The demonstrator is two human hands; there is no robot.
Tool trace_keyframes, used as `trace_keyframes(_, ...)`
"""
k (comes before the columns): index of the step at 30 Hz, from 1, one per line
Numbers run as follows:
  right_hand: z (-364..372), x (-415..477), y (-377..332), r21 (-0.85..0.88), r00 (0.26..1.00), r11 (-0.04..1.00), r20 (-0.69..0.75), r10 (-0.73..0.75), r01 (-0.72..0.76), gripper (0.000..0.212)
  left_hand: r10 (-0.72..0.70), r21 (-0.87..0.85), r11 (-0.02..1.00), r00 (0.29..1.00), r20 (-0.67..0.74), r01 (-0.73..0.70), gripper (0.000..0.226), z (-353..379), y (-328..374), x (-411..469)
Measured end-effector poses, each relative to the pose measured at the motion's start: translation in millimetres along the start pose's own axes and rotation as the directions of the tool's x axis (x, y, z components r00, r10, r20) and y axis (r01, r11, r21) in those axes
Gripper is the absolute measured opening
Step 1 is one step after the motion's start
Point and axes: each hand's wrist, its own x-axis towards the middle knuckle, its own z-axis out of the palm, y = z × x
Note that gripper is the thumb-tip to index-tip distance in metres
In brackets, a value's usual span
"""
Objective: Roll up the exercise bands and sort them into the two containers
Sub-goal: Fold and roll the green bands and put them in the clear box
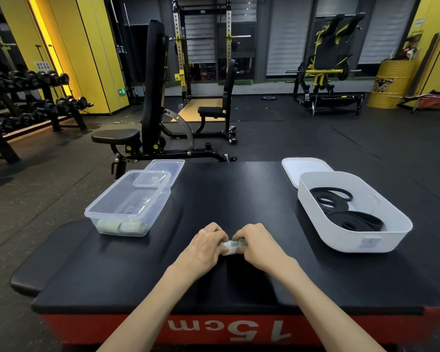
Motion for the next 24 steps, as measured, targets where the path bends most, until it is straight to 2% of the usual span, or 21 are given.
trace_keyframes(3,-1.7,2.9,0.2,-0.002,1.0,1.0,0.013,0.01,-0.01,0.02,-0.03,0.005,1.0,0.998,0.061,0.03,0.015,-3.1,0.3,4.7)
trace_keyframes(7,-5.2,7.8,0.2,0.021,0.997,0.999,0.067,0.038,-0.04,0.021,-0.19,-0.021,0.98,0.967,0.171,0.196,0.018,-10.3,-0.9,12.2)
trace_keyframes(13,-9.9,10.6,-1.2,0.055,0.993,0.997,0.11,0.039,-0.045,0.017,-0.276,-0.138,0.94,0.935,0.224,0.311,0.015,-17.7,2.1,23.5)
trace_keyframes(16,-11.6,9.5,1.8,0.053,0.994,0.998,0.109,0.011,-0.017,0.015,-0.317,-0.225,0.901,0.916,0.246,0.372,0.025,-18.1,4.9,24.8)
trace_keyframes(19,-15.1,10.9,4.8,0.085,0.992,0.996,0.126,-0.012,0.001,0.016,-0.3,-0.259,0.897,0.924,0.236,0.358,0.036,-15.7,4.4,22.4)
trace_keyframes(24,-22.3,13.2,8.1,0.167,0.982,0.986,0.182,-0.056,0.025,0.018,-0.257,-0.282,0.912,0.951,0.171,0.297,0.033,-15.7,3.0,17.8)
